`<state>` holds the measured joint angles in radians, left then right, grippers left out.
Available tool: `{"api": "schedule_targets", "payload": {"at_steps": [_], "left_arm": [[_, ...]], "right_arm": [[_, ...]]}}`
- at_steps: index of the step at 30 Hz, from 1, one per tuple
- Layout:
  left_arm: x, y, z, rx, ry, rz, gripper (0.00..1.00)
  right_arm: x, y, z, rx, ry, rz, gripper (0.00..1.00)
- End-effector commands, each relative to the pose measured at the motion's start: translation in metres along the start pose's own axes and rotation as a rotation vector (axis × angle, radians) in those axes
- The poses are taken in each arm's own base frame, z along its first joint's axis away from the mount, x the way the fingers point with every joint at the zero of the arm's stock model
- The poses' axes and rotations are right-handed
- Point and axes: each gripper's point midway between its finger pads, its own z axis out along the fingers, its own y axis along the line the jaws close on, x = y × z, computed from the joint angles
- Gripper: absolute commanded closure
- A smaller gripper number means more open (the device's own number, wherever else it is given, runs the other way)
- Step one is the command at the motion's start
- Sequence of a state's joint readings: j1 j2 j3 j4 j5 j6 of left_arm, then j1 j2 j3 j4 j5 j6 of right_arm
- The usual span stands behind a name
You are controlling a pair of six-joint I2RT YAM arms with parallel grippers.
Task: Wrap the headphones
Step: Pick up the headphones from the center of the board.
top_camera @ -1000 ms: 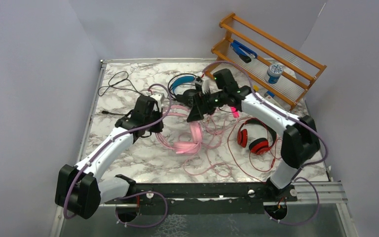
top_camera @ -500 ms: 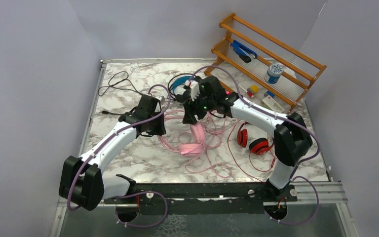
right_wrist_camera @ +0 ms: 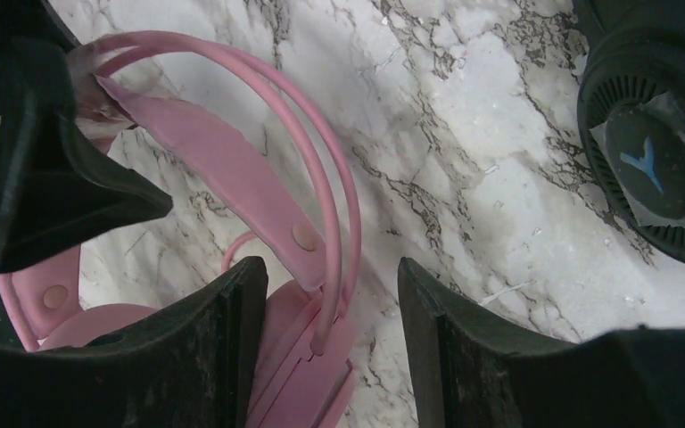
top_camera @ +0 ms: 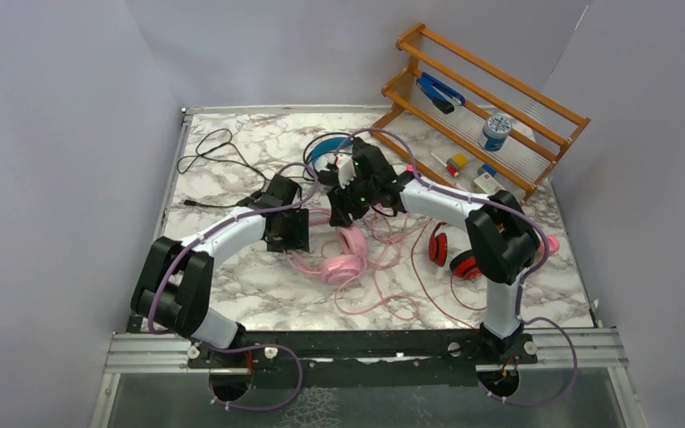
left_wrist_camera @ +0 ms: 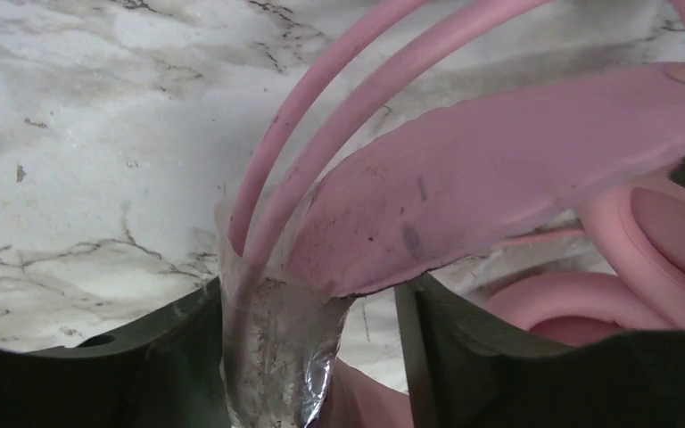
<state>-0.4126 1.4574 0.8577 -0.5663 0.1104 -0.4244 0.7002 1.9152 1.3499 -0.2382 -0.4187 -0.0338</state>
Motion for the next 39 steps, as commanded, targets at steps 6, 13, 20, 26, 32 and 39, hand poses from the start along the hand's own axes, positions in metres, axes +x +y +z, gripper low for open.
{"api": "schedule_targets", "payload": {"at_steps": [6,13,20,26,32,39], "left_arm": [[-0.023,0.03,0.035,-0.183,-0.022,0.034,0.36],[-0.018,0.051,0.051,-0.275,0.024,0.076,0.34],[-0.01,0.066,0.057,-0.304,0.058,0.078,0.64],[-0.03,0.044,0.033,-0.213,-0.02,0.059,0.84],[-0.033,0.027,0.005,-0.132,-0.09,0.012,0.91],[-0.033,0.019,-0.007,-0.092,-0.116,0.023,0.91]], "right_arm": [[-0.015,0.011,-0.044,0.067,-0.008,0.109,0.33],[0.01,0.018,-0.06,0.073,0.002,0.127,0.29],[0.026,0.025,-0.077,0.084,0.011,0.129,0.24],[0.025,0.031,-0.092,0.086,-0.03,0.126,0.15],[0.004,0.04,-0.086,0.026,-0.033,0.15,0.15],[-0.024,0.023,-0.059,0.098,0.031,0.112,0.14]]}}
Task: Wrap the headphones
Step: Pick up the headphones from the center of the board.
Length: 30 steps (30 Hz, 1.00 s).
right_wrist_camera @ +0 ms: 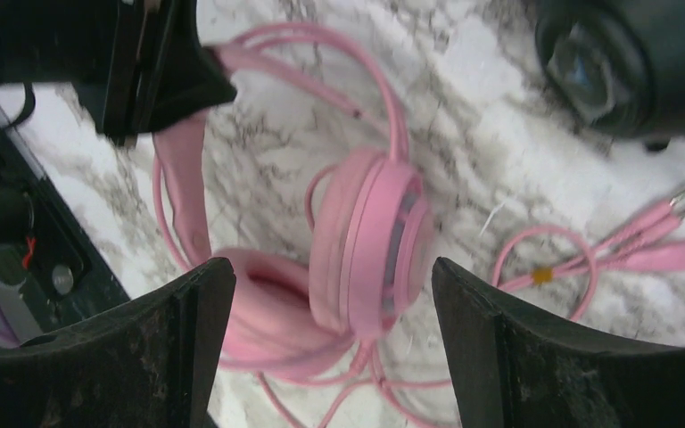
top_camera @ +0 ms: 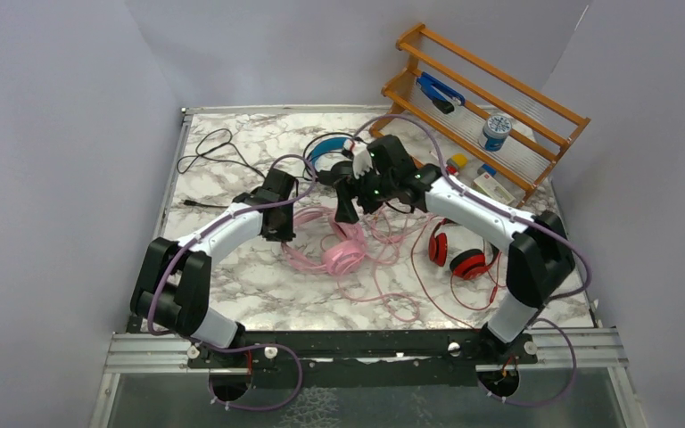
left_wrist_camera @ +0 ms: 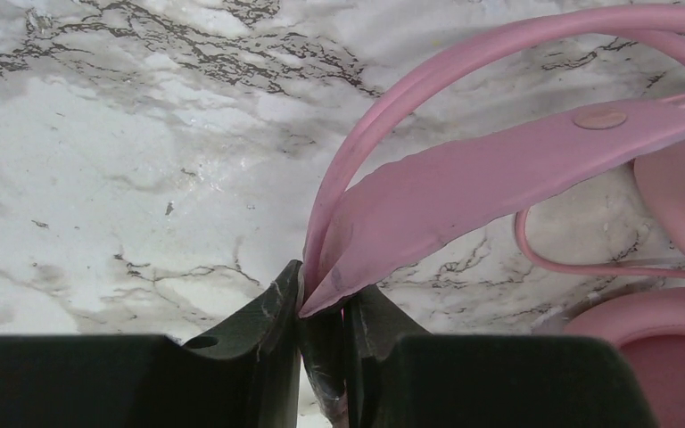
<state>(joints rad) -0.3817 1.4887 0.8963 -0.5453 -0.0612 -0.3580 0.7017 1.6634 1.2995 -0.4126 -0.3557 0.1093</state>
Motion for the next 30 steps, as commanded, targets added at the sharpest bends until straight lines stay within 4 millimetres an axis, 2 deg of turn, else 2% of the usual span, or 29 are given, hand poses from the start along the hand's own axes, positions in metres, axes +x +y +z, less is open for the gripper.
{"api": "schedule_targets", "payload": {"at_steps": [1,4,7,13,16,18,21,24,27,30], "left_arm": [[-0.002,-0.015,-0.011,0.084,-0.014,-0.018,0.9],[-0.001,-0.022,-0.013,0.117,-0.003,-0.024,0.9],[0.0,-0.02,-0.014,0.108,-0.01,-0.035,0.9],[0.004,-0.023,-0.016,0.132,-0.001,-0.045,0.89],[0.005,-0.026,-0.016,0.145,0.006,-0.05,0.88],[0.008,-0.024,-0.013,0.134,0.016,-0.051,0.81],[0.014,-0.021,-0.006,0.121,0.046,-0.045,0.72],[0.016,-0.018,0.001,0.096,0.061,-0.043,0.58],[0.016,-0.017,0.005,0.087,0.057,-0.052,0.45],[0.016,-0.018,0.007,0.096,0.059,-0.045,0.4]], "right_arm": [[-0.012,-0.001,0.025,0.049,0.068,-0.038,0.14],[0.0,-0.019,0.049,0.142,0.151,-0.063,0.15],[0.017,-0.042,0.052,0.262,0.217,-0.089,0.17],[0.036,-0.042,0.067,0.218,0.203,-0.101,0.18],[0.043,-0.042,0.08,0.189,0.208,-0.105,0.25],[0.041,-0.046,0.08,0.213,0.194,-0.101,0.33],[0.033,-0.035,0.078,0.174,0.137,-0.098,0.54],[0.031,-0.03,0.074,0.152,0.096,-0.093,0.65],[0.032,-0.024,0.073,0.11,0.083,-0.124,0.68],[0.028,-0.022,0.069,0.107,0.055,-0.141,0.69]]}}
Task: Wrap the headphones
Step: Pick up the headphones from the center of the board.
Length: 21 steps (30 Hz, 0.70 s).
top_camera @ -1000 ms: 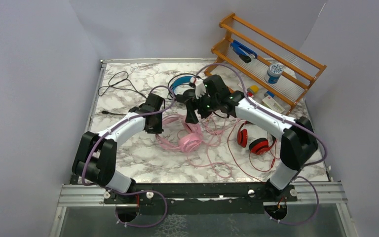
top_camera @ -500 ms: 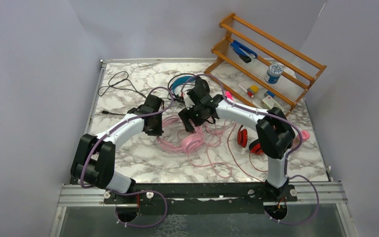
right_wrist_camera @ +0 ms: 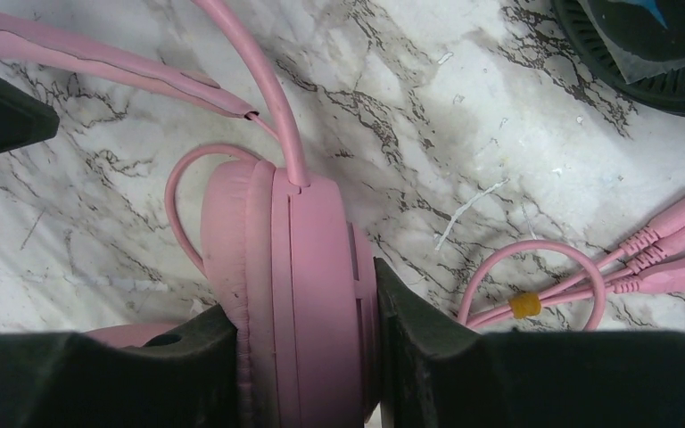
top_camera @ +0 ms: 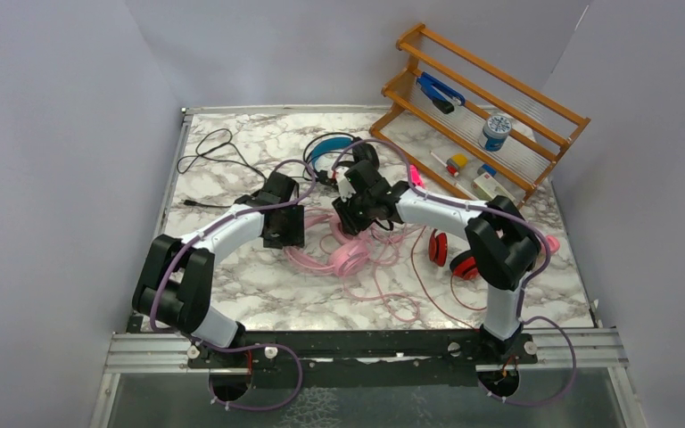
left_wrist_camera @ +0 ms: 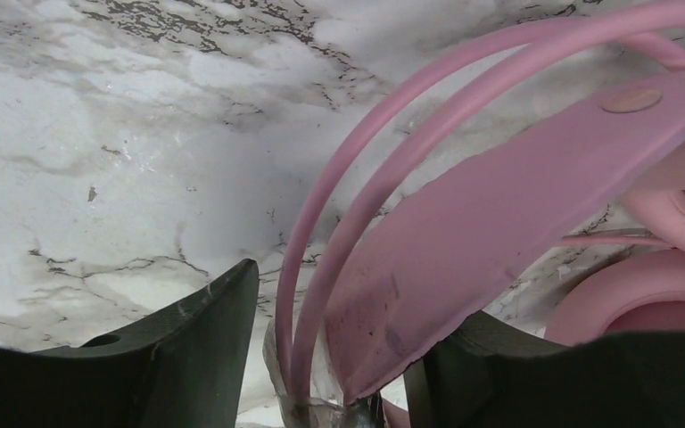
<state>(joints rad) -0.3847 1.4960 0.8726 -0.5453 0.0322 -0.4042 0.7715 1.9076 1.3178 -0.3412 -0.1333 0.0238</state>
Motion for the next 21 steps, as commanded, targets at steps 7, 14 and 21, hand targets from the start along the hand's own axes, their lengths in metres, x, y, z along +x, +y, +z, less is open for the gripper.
{"api": "schedule_targets", "payload": {"at_steps": [7,14,21], "left_arm": [[-0.01,-0.005,-0.004,0.024,-0.048,0.009,0.44],[-0.019,-0.014,-0.012,0.067,-0.068,0.049,0.81],[-0.04,-0.026,-0.061,0.118,-0.172,0.026,1.0]], "right_arm": [[-0.024,0.017,-0.018,-0.075,-0.111,-0.074,0.68],[-0.036,0.019,-0.036,-0.07,-0.148,-0.074,0.6],[-0.08,0.029,-0.116,-0.052,-0.233,-0.013,0.17]]}}
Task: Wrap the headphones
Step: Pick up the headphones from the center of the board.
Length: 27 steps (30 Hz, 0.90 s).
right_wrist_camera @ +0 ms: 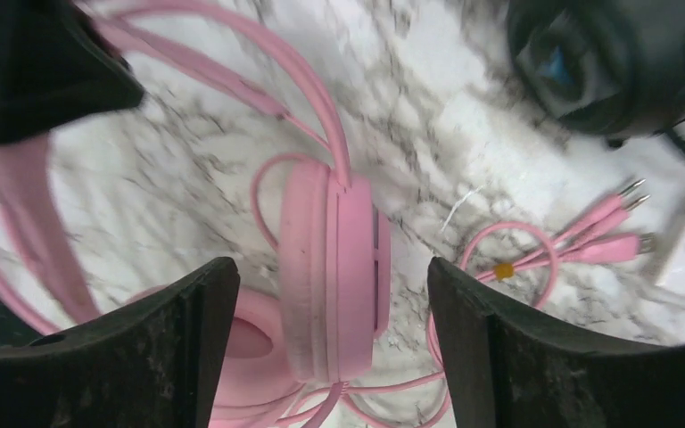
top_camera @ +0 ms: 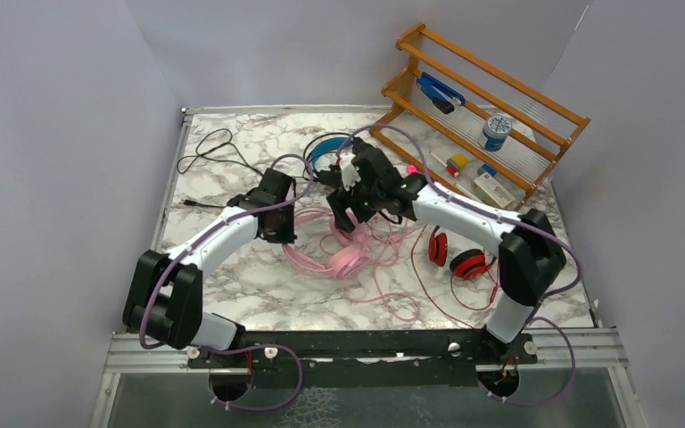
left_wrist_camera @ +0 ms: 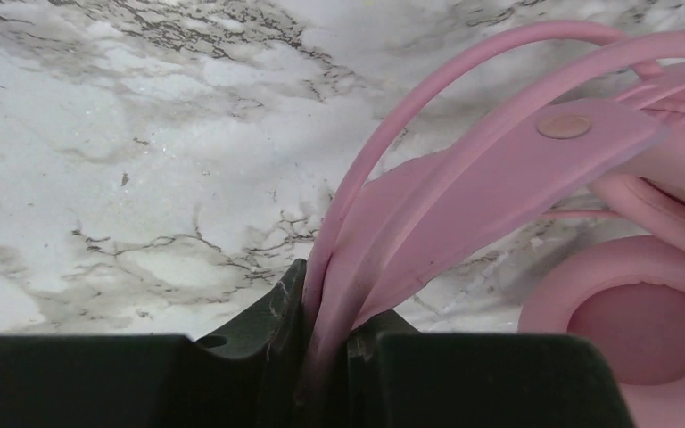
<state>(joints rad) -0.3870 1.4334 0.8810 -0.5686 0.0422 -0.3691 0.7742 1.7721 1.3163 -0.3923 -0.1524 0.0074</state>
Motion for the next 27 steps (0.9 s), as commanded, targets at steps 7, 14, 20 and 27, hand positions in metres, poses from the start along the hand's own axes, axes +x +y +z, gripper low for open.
{"api": "schedule_targets", "payload": {"at_steps": [7,14,20,27], "left_arm": [[-0.07,-0.046,-0.107,0.185,-0.269,-0.083,1.0],[-0.114,-0.036,-0.164,0.146,-0.41,-0.224,1.0],[-0.145,-0.052,-0.215,0.248,-0.496,-0.294,1.0],[-0.19,-0.076,-0.273,0.348,-0.587,-0.318,1.0]], "right_arm": [[-0.097,0.018,-0.152,0.041,-0.382,-0.006,0.07],[-0.089,-0.021,-0.226,0.268,-0.542,0.057,0.05],[-0.062,-0.03,-0.232,0.329,-0.571,0.007,0.0],[-0.063,0.015,-0.183,0.036,-0.61,-0.111,0.0]]}}
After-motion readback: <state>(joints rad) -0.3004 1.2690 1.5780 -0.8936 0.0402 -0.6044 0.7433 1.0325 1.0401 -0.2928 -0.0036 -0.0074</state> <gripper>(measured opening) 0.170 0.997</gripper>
